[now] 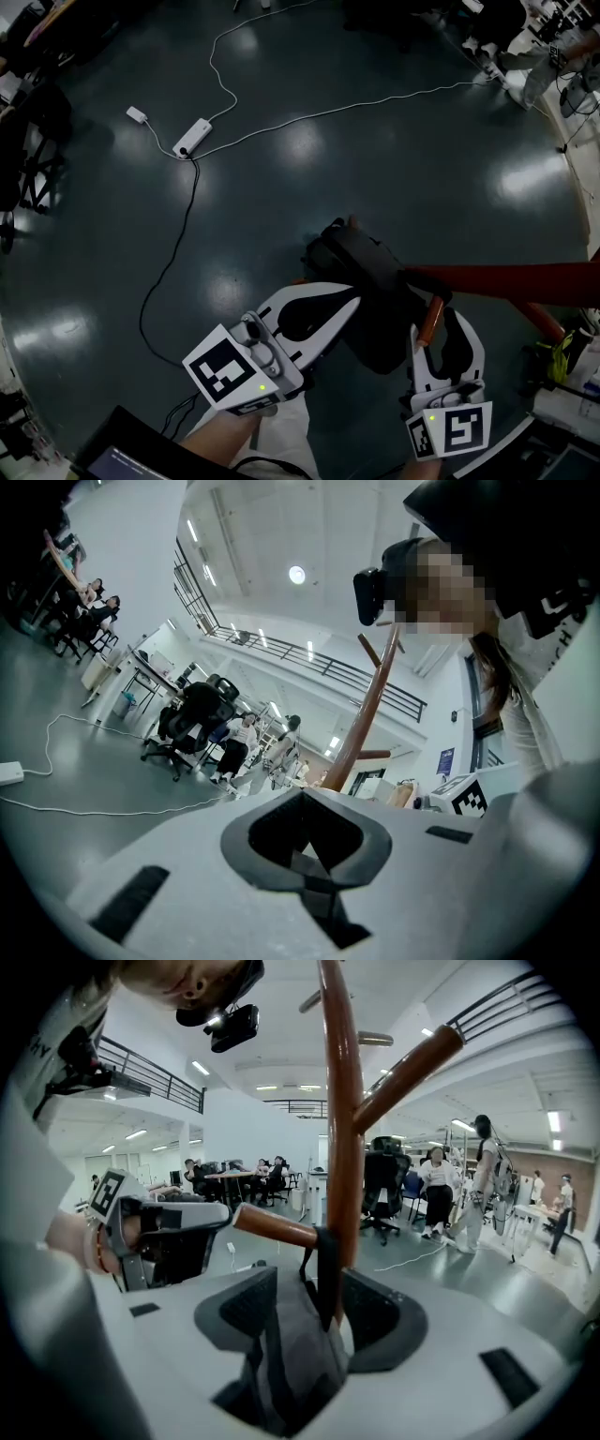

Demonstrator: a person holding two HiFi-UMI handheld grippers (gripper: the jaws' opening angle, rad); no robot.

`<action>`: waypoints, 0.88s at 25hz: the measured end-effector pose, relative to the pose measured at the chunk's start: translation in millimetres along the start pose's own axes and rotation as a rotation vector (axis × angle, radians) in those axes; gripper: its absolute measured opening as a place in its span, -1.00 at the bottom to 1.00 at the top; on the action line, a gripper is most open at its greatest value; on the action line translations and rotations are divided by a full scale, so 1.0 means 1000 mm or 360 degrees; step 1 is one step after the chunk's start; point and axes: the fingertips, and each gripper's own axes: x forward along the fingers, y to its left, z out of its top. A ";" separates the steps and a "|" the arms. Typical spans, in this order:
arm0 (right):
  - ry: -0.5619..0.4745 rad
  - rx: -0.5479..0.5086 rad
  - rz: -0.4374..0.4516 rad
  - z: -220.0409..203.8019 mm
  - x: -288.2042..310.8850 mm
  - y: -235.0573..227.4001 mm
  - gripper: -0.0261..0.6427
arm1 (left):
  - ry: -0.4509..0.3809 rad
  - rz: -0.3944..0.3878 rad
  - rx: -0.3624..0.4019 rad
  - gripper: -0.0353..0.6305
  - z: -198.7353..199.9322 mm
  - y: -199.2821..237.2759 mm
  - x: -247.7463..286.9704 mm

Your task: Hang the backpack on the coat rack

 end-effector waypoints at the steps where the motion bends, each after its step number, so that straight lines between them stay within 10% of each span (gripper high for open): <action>1: 0.0006 0.0018 0.0004 -0.002 0.000 0.001 -0.34 | 0.0000 0.0000 -0.0004 -0.87 0.000 0.001 0.000; 22: -0.0051 0.0797 0.0283 -0.001 -0.051 0.053 -0.33 | -0.0040 -0.0066 0.0034 -0.87 0.036 -0.026 -0.005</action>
